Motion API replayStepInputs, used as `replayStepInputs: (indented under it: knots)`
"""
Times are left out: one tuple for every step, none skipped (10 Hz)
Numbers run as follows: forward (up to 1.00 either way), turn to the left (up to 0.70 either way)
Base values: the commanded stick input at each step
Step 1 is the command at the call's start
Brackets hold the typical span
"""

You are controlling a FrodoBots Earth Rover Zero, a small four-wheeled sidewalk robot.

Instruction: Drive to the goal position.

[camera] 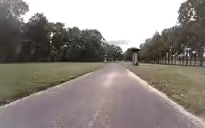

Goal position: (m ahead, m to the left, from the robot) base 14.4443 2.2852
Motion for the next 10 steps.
replayStepInputs:
  knots:
    - [0.7, 0.0]
    - [0.7, 0.0]
    - [0.7, 0.0]
    - [0.7, 0.0]
    - [0.7, 0.0]
    - [0.7, 0.0]
    - [0.7, 0.0]
    - [0.7, 0.0]
    - [0.7, 0.0]
    - [0.7, 0.0]
